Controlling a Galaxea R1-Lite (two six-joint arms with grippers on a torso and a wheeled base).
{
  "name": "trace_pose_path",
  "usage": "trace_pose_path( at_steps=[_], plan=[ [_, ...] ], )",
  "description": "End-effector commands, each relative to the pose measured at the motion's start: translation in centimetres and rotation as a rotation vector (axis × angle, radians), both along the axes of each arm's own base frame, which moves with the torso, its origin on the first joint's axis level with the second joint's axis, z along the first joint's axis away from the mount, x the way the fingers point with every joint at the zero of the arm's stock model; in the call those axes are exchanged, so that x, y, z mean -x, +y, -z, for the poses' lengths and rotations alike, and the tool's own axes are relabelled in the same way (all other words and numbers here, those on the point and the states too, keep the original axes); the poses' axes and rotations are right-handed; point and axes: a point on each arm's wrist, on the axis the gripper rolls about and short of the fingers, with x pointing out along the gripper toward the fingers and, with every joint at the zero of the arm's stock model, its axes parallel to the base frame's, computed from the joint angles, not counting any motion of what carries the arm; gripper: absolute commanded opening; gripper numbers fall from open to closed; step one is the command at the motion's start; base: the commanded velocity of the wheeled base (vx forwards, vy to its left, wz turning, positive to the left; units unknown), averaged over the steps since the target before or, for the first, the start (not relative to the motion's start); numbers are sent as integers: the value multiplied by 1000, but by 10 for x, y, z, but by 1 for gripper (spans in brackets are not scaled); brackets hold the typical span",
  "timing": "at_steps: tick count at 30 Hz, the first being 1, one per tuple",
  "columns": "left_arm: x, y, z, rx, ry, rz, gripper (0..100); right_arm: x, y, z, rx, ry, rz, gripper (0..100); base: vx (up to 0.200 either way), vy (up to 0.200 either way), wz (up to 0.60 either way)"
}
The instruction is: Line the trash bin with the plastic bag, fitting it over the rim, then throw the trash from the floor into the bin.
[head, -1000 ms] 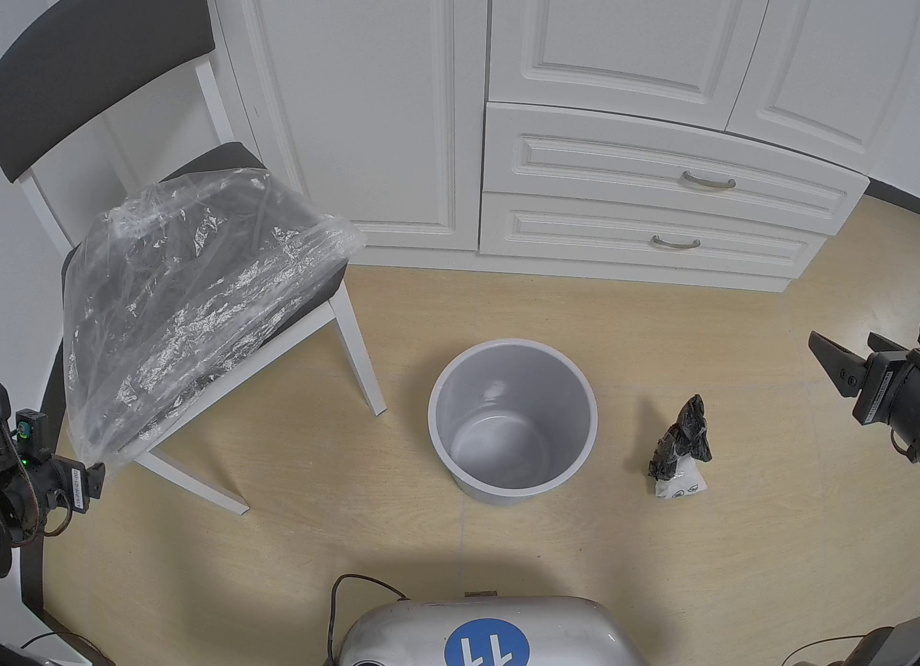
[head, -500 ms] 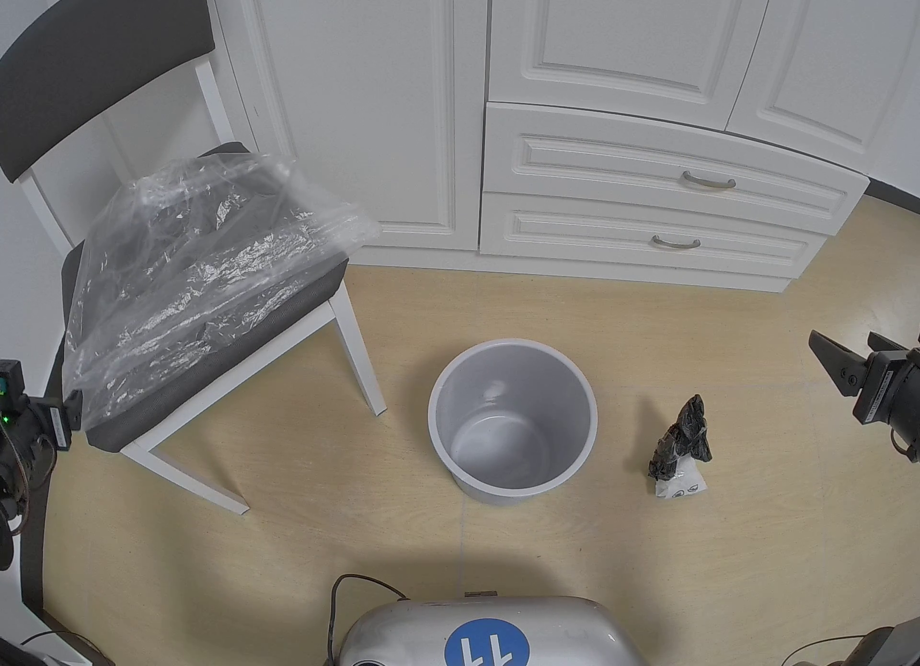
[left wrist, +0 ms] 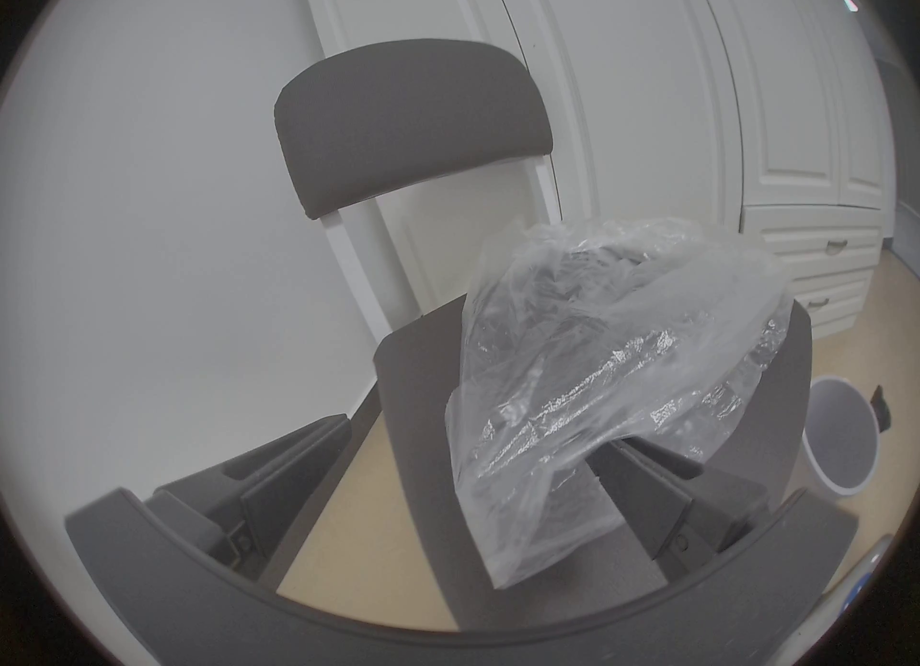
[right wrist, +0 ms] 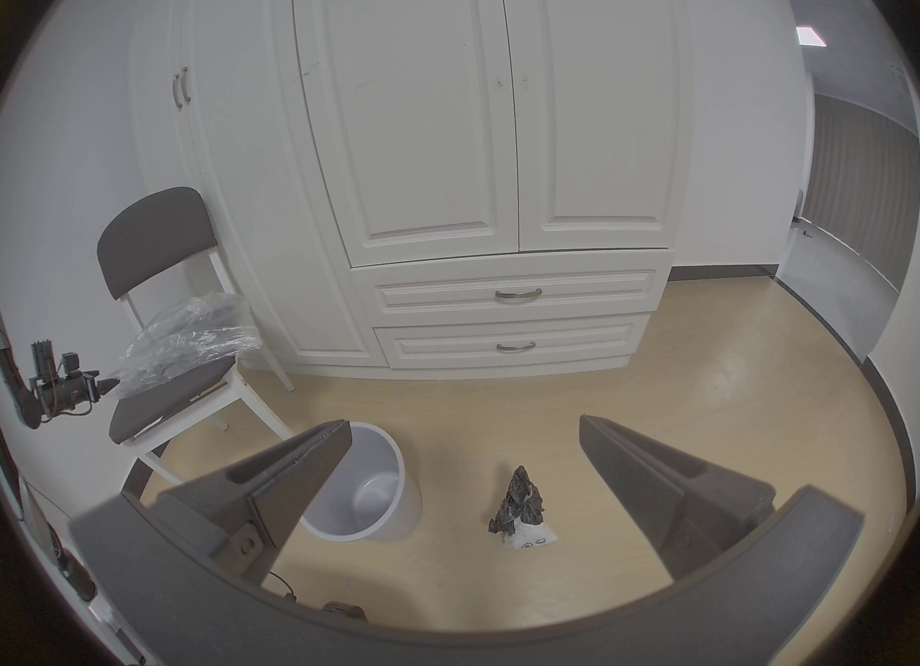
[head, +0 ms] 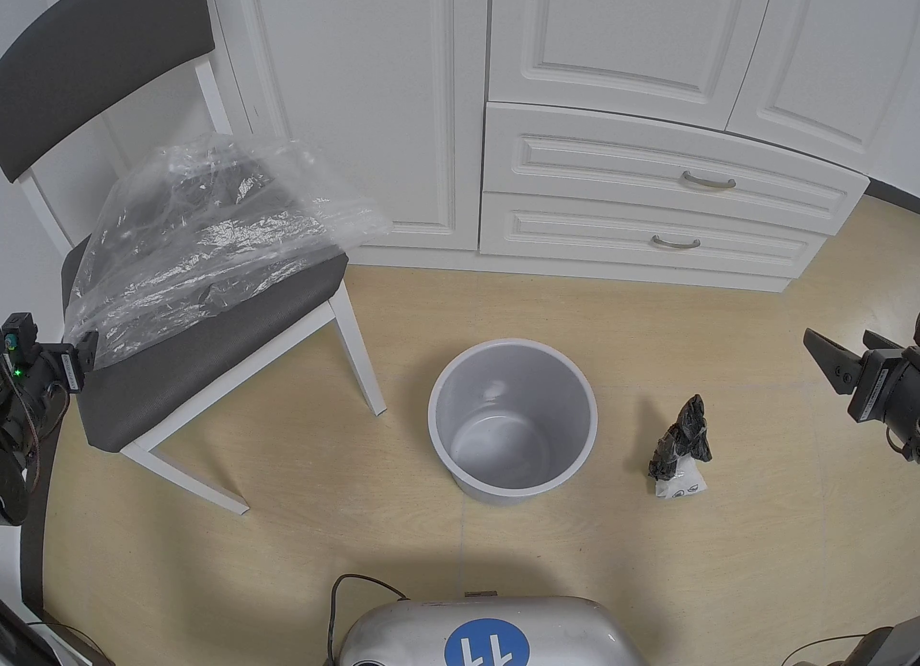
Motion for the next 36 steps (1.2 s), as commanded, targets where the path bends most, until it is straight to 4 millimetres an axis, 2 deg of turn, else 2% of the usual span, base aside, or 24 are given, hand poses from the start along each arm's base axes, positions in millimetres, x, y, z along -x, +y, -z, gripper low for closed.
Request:
trace_pose_path(
  at_steps=[1,9,11,18,26,36],
  plan=[
    [-15,14,28,63,28,42,100,-2,1,2,1,7,-1,100,0,0,0],
    [-19,34,52,109,2,48,100,-5,9,6,-24,34,-38,100,0,0,0],
    [-27,43,57,116,-25,58,100,-7,11,7,-33,43,-46,100,0,0,0],
    [-29,50,51,210,-74,170,100,-9,14,9,-42,57,-59,100,0,0,0],
    [-25,51,38,208,-121,173,100,-7,17,8,-50,36,-81,100,0,0,0],
    [-26,51,32,193,-143,178,100,-6,19,14,-42,54,-95,100,0,0,0]
  ],
)
